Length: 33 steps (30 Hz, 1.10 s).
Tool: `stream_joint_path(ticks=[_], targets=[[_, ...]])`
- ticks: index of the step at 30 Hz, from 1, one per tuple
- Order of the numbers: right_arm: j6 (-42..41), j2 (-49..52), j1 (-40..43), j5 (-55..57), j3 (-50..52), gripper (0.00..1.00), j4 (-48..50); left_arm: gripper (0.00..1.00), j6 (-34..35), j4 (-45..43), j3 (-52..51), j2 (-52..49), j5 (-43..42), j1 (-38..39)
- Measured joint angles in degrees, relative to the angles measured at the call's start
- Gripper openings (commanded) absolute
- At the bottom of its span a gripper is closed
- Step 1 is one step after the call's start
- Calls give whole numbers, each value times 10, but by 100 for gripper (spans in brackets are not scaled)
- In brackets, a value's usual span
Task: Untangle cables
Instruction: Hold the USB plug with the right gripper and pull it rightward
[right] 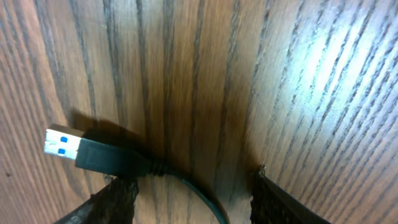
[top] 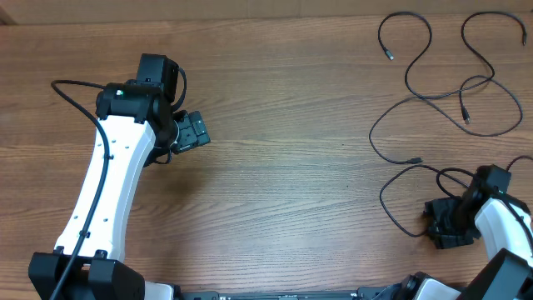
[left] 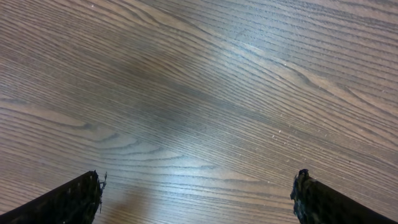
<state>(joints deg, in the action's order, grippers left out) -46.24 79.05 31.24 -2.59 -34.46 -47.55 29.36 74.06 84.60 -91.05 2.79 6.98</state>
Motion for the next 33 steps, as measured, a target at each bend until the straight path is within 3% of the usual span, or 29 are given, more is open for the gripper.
stream_joint_path(ticks=[3,13,20,33], targets=[[0,14,-11,10,-7,56,-3,99,0,0,0,0,0,0],[0,40,-20,13,-25,29,0,100,0,0,0,0,0,0],[12,58,-22,-4,-46,4,-5,100,0,1,0,0,0,0],[68,72,-24,-15,-79,4,-64,100,0,-3,0,0,0,0]])
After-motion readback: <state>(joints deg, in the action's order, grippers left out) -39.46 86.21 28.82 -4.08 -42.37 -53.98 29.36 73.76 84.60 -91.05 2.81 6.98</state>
